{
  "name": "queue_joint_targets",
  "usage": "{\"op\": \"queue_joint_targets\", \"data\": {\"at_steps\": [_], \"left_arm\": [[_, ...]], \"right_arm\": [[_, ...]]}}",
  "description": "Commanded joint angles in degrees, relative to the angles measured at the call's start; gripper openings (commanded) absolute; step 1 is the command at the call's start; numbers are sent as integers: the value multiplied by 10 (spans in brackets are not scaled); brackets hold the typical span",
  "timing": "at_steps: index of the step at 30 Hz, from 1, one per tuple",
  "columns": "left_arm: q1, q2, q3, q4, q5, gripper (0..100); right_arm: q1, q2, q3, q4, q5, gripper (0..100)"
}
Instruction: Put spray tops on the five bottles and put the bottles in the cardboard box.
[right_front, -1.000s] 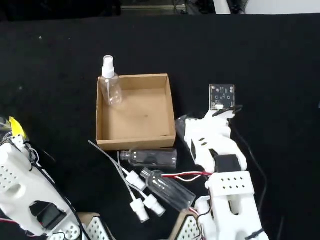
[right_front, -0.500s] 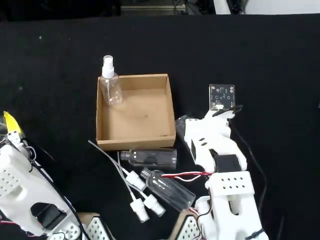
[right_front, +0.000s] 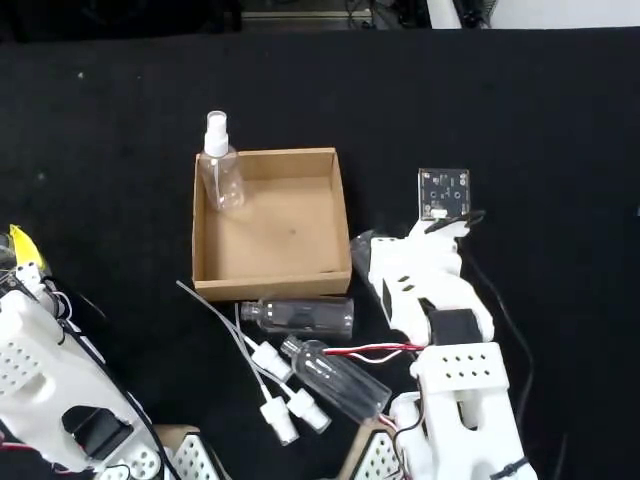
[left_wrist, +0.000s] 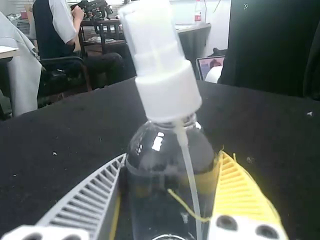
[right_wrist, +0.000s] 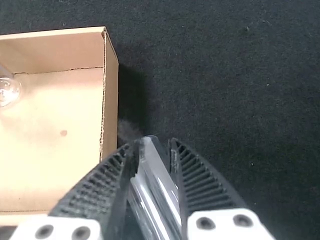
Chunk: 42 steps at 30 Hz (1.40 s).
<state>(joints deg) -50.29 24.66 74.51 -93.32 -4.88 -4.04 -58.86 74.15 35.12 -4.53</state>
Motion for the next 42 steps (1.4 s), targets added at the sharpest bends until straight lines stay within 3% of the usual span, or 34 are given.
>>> {"op": "queue_joint_targets", "data": {"at_steps": [1,12,17,19,21,27,34,36,42], "left_arm": [[-4,-36,-9,1,-4,251],[-5,-37,-7,-25,-4,238],[-1,-36,-3,-43,-4,16],[0,-32,-3,-43,-4,65],[-1,-33,-2,-43,-4,22],[2,-70,35,-59,0,28],[84,-240,171,-57,-4,28],[108,-289,189,-37,-4,28],[142,-444,190,159,0,28]], "right_arm": [[6,-29,-2,-18,-1,81],[6,-29,-2,-18,-1,81],[6,-29,-2,-18,-1,81],[6,-29,-2,-18,-1,81],[6,-29,-2,-18,-1,81],[6,-29,-2,-18,-1,81],[6,-29,19,-61,-1,81],[6,-29,22,-64,0,81],[6,-29,22,-64,0,80]]}}
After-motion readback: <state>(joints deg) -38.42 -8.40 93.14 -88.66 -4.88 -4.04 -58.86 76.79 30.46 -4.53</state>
